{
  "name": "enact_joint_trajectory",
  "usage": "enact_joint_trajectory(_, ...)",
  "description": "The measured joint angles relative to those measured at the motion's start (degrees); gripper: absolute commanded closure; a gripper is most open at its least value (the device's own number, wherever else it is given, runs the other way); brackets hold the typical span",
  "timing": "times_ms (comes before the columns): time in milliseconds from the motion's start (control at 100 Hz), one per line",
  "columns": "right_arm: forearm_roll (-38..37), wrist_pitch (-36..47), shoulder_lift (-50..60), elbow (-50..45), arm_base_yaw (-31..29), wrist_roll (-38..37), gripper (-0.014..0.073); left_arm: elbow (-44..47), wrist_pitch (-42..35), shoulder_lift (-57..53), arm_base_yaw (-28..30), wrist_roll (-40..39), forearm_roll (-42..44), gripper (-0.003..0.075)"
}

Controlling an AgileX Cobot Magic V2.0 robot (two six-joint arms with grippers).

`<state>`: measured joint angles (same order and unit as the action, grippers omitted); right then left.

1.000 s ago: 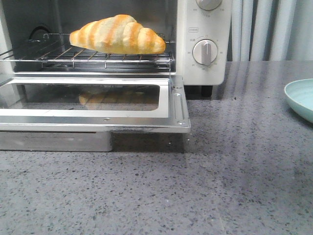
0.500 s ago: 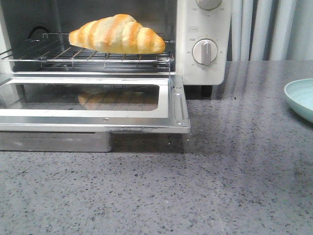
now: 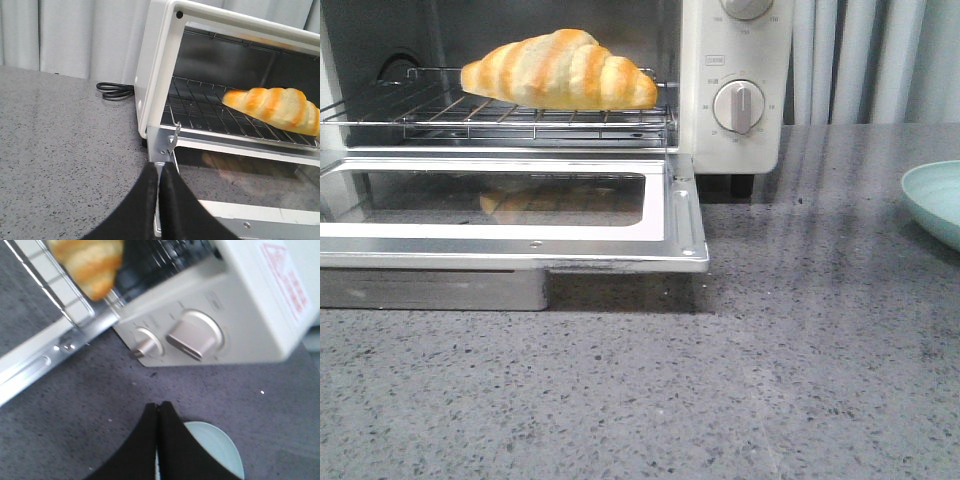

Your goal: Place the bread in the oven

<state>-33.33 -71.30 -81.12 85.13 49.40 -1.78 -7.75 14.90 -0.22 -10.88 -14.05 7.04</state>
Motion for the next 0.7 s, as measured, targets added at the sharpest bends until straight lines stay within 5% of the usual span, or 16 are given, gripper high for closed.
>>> enact_joint_trajectory(700, -3.12, -0.17, 17.22, -13.22, -0.42, -7.75, 0.065, 0.0, -0.13, 0.0, 0.0, 0.0, 0.0, 0.0741)
